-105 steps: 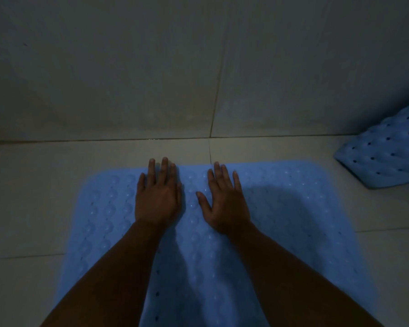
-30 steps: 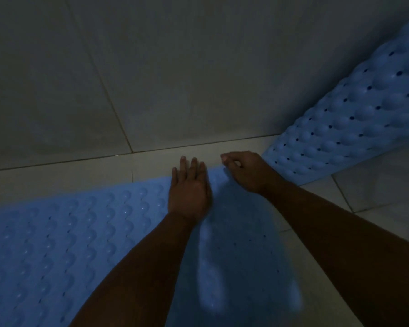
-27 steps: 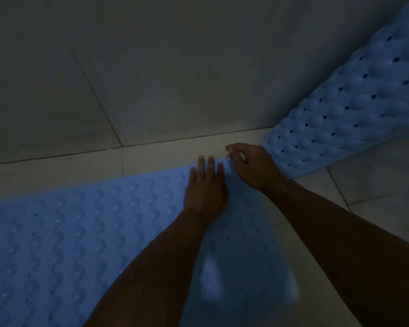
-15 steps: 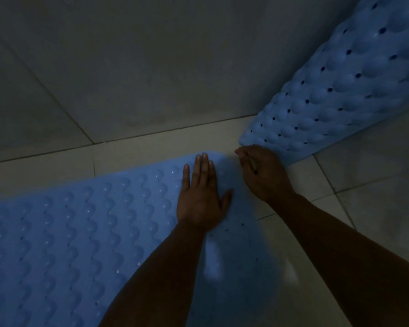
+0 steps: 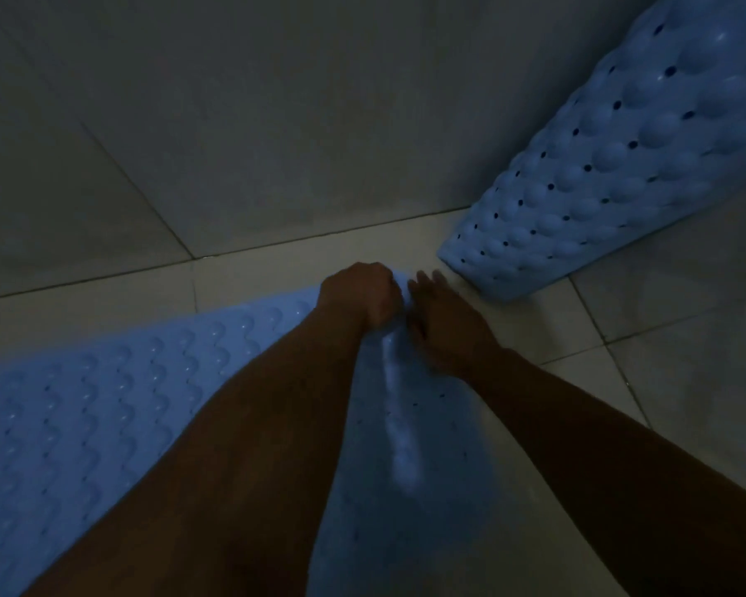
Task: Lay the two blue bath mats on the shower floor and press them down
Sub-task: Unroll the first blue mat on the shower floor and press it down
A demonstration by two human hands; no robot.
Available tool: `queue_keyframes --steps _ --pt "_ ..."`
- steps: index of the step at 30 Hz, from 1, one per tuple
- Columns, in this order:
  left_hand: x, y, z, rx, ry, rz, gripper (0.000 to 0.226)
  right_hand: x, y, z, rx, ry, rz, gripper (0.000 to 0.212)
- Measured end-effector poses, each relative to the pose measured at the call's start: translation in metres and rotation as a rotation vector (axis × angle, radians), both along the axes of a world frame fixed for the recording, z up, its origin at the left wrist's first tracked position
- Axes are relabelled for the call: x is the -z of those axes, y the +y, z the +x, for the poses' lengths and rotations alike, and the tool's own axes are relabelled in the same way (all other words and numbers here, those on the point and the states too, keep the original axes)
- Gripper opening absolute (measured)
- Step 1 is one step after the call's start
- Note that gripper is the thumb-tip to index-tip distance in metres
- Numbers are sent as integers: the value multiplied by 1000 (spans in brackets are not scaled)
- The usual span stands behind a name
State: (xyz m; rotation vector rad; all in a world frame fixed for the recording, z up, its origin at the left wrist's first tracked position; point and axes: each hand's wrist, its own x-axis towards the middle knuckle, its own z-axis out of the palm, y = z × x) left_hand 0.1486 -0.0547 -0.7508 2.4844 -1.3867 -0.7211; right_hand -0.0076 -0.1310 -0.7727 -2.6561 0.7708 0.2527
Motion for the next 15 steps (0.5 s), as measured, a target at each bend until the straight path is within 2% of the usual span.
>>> queue_keyframes --steps 2,5,9,12,15 --pt "2 15 -11 -13 -115 -110 51 20 22 -5 -40 72 -7 84" --pt "25 44 -25 -34 -221 -56 63 48 45 -13 -21 2 -52 97" --pt "47 66 -26 -30 -311 -37 69 65 53 -17 5 -103 -200 86" --pt "56 76 -23 -24 -347 -42 73 68 56 -18 27 -150 -219 81" --pt "56 79 -19 -65 -329 -81 67 69 56 -19 45 -185 -223 79"
